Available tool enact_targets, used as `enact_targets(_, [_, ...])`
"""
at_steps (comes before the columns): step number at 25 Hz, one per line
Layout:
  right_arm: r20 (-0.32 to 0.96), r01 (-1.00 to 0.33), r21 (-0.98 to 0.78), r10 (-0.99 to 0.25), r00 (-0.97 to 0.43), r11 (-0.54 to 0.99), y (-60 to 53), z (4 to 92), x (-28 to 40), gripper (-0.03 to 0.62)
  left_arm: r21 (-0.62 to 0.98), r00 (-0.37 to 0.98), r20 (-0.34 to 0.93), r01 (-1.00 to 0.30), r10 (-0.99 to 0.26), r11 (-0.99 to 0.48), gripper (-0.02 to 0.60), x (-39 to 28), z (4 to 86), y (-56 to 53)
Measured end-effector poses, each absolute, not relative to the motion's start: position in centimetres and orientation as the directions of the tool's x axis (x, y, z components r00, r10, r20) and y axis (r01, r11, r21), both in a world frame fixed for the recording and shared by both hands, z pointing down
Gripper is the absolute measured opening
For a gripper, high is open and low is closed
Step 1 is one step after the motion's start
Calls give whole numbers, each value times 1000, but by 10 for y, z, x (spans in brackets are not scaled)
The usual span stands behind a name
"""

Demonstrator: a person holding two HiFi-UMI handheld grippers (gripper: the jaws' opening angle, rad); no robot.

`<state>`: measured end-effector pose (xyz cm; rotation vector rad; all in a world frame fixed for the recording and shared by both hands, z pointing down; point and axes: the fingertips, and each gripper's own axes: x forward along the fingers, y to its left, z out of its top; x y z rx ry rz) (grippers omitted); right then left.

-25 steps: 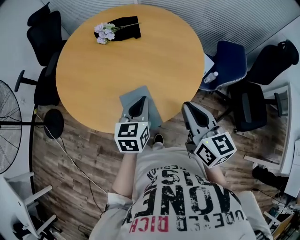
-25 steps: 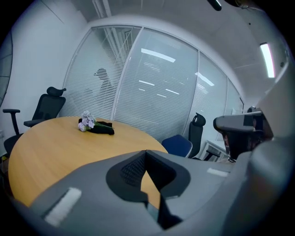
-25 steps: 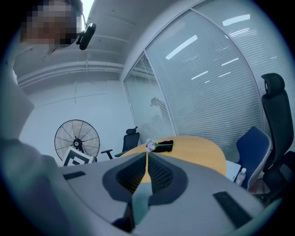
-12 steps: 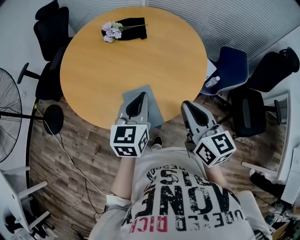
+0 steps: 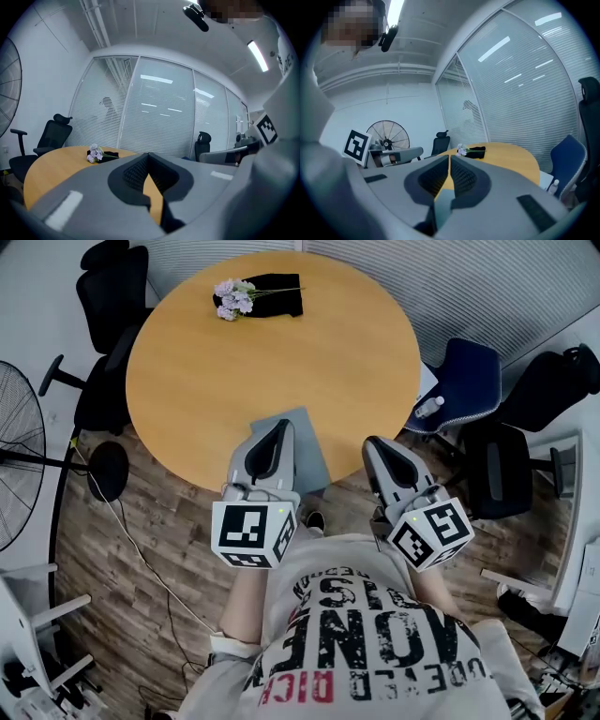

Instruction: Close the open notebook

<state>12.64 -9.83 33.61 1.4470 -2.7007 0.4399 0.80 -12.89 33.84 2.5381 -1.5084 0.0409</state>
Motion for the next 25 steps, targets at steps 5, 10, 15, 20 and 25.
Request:
enact_targets(5, [171, -818, -212, -804, -569, 534, -100, 332, 121, 20, 127, 478, 78, -875, -875, -466, 11, 2, 320, -124])
enact_targets(10, [164, -806, -185, -791, -589, 562, -97, 326, 109, 20, 142, 478, 58, -873, -877, -466, 11, -5, 314, -115])
enact_targets(15, [150, -788, -172, -775, -614, 591, -95, 315, 94, 20, 150, 477, 49, -872, -877, -466, 11, -12, 313, -107])
enact_targets(20, [148, -786, -160, -773, -618, 597, -92, 308, 83, 20, 149, 484, 48, -869, -874, -473, 10, -20, 313, -103])
enact_targets(25, [154, -793, -161, -779, -608, 587, -92, 304, 69, 20, 147, 490, 51, -866, -870, -479, 11, -34, 312, -100])
